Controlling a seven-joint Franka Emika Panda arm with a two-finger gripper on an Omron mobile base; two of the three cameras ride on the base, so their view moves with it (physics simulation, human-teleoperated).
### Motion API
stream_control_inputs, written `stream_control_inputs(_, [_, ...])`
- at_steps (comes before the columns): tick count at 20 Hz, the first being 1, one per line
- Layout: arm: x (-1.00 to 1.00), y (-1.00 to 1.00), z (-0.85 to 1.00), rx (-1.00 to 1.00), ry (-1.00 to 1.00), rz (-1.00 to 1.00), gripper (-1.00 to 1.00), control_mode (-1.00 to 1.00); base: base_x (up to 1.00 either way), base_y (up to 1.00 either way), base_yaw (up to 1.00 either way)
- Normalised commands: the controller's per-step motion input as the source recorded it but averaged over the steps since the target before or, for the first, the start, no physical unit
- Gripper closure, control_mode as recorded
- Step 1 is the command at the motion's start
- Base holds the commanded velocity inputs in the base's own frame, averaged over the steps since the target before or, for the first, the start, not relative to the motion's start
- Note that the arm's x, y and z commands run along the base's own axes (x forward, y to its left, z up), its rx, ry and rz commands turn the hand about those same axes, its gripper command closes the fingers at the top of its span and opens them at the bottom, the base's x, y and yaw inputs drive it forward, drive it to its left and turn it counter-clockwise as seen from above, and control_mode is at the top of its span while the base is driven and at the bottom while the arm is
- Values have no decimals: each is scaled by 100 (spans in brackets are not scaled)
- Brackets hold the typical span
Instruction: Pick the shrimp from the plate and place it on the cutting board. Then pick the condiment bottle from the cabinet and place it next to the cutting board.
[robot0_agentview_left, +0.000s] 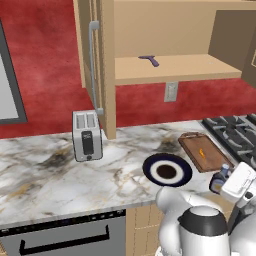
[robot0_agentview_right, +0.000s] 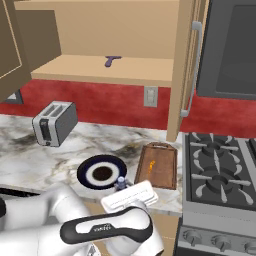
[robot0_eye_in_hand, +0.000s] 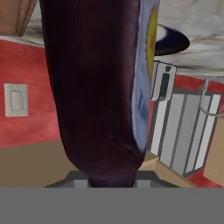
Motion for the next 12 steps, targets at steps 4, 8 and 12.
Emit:
stream_control_inputs(4, [0, -8, -20, 0, 0, 0, 100, -100, 0, 0, 0])
stream_control_inputs(8, [0, -7, -18, 0, 0, 0, 100, -100, 0, 0, 0])
stream_control_inputs(12, [0, -5, -13, 0, 0, 0, 100, -100, 0, 0, 0])
